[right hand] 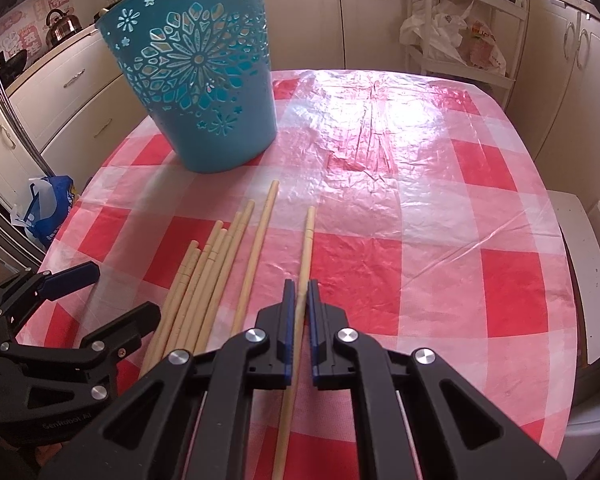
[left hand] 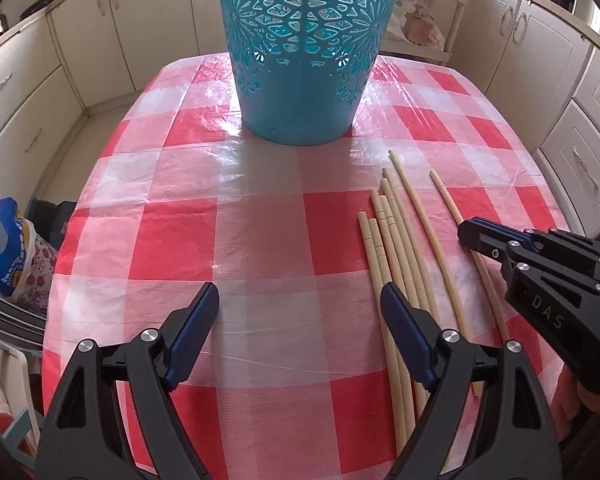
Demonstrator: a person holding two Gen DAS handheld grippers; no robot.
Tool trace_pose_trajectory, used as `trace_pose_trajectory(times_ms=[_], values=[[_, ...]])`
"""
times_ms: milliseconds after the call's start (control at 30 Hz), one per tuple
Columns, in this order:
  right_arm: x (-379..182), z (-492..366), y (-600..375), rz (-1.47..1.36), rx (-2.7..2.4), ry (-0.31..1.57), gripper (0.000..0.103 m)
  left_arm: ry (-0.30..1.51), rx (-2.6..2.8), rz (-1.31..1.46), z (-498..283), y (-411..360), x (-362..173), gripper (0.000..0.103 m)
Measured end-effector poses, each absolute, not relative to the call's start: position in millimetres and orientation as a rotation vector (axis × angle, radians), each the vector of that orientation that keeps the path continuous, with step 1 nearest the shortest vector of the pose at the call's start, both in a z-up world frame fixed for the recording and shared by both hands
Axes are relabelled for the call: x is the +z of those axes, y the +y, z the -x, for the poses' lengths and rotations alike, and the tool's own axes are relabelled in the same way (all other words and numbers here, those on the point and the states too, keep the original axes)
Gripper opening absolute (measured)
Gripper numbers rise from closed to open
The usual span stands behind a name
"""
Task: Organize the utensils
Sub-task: 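Return both grippers to the chopstick pile and grasp one chopstick each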
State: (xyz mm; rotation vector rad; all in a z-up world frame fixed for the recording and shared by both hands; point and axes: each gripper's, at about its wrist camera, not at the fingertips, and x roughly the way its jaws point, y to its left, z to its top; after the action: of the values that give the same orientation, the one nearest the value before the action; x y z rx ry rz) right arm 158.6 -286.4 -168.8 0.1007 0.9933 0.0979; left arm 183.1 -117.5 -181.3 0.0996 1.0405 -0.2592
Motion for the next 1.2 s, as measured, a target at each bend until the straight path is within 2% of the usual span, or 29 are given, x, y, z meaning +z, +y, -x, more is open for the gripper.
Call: trace_pose_trajectory(times_ms=[333,433,667,767,867,1033,1200], values=[[-169,-159,-286,-0.097,0.109,1.0,0.007,1.032,-0.248,-0.175,-181,-126,-186,0.079],[-169,-160,-286,-0.1,0.113,1.0,0.007,1.016,-0.281,-0.197,-181,-132,-185,0.068],[-169,-160,-283,-0.087,0.138,1.01,0.006,1.003,-0.399,-0.207,-180,-145,-181,0.017],[-169,-161,-284,-0.1,0.142,1.022,0.006,1.042,-0.439,-0.117,-187,-133,-181,0.009],[-169,-163,-285,-0.104,0.134,1.024,0.006,1.075,-0.45,-0.058,-194,-124,-182,0.008],[-169,-162,-280,-0.065,0.136,1.019,0.006,1.056,-0.441,-0.136,-190,-136,-184,0.006],[-168,-161,-294,-0.178,0.145,1.015,0.006,1.08,-0.459,-0.038,-195,-121,-180,0.005]])
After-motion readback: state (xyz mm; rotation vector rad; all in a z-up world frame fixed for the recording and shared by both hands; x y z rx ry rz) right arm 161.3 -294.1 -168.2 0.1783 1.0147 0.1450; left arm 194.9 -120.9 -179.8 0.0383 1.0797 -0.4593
